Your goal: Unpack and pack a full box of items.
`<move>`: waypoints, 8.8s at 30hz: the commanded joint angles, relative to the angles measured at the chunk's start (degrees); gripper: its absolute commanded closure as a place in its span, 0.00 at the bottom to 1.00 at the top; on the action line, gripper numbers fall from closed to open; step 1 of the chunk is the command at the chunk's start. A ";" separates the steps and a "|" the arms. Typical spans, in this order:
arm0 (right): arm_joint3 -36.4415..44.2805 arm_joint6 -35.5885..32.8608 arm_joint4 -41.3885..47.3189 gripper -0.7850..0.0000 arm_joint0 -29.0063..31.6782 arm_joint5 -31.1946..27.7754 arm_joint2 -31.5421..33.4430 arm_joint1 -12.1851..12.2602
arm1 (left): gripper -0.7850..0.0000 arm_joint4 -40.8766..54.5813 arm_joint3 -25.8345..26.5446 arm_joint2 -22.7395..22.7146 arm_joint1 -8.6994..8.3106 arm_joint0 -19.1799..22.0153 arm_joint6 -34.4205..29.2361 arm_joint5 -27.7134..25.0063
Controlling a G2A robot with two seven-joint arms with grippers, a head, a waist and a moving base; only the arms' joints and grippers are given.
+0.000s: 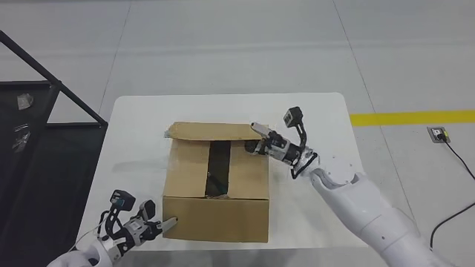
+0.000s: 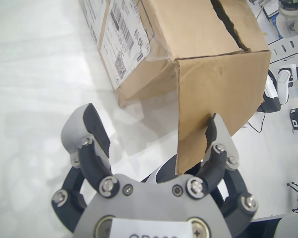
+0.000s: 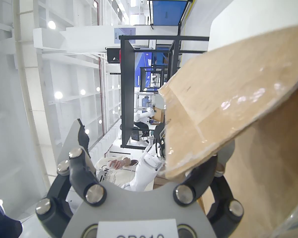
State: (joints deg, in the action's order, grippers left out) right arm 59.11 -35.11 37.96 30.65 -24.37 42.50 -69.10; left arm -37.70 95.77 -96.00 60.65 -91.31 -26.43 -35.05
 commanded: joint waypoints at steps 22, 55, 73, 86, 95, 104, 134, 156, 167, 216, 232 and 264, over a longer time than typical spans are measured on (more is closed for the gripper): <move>-28.28 21.45 -16.08 0.00 -16.35 3.50 -8.27 -13.67 | 0.00 0.98 -1.36 1.00 -0.51 -0.85 0.72 -0.26; -22.32 -17.27 -3.40 0.00 -11.50 -0.91 -3.04 -16.34 | 0.00 6.86 -2.73 5.43 0.27 6.45 7.49 22.27; -26.22 -15.26 -7.84 0.00 -13.17 14.78 -6.81 -21.01 | 0.00 9.28 -1.93 1.80 0.21 2.58 10.08 18.32; -32.67 -23.32 -1.05 0.00 -14.46 0.03 -4.22 -24.64 | 0.00 5.15 7.97 -1.73 -0.18 -6.57 11.18 9.50; -31.09 -21.47 -2.85 0.00 -15.62 -4.64 -4.87 -27.28 | 0.00 -0.92 14.34 3.17 0.33 -5.19 10.87 15.49; -30.92 -22.64 -4.94 0.00 -16.60 -9.50 -6.04 -29.96 | 0.00 2.76 15.36 2.57 0.87 -3.81 13.52 21.41; -21.62 -25.45 -15.21 0.00 -11.51 -19.34 -1.86 -25.70 | 0.00 7.75 1.34 -4.62 0.85 -0.49 10.29 23.21; 14.46 -16.86 -42.42 0.00 10.19 -17.76 13.29 -15.00 | 0.00 9.30 28.11 -15.47 1.18 -17.10 13.50 11.20; 35.42 -9.97 -47.31 0.00 35.36 -22.00 34.56 -9.17 | 0.00 18.49 28.25 -0.86 0.17 -1.79 -7.79 15.83; 42.97 -2.43 -43.98 0.00 49.35 -22.15 44.09 -4.76 | 0.00 48.59 -26.31 38.24 7.25 48.48 -26.82 20.26; 44.75 7.98 -43.12 0.00 54.31 -24.92 49.60 -3.69 | 0.00 48.87 -12.24 37.74 7.49 46.49 -19.23 24.91; 48.24 16.69 -42.17 0.00 65.77 -29.69 58.00 -3.08 | 0.00 46.27 -29.99 57.14 18.04 61.57 -12.56 30.09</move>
State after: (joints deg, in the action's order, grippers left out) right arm 107.06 -18.64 -3.35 96.58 -54.65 100.39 -72.19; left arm 8.59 65.47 -38.50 78.73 -29.66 -38.79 -4.73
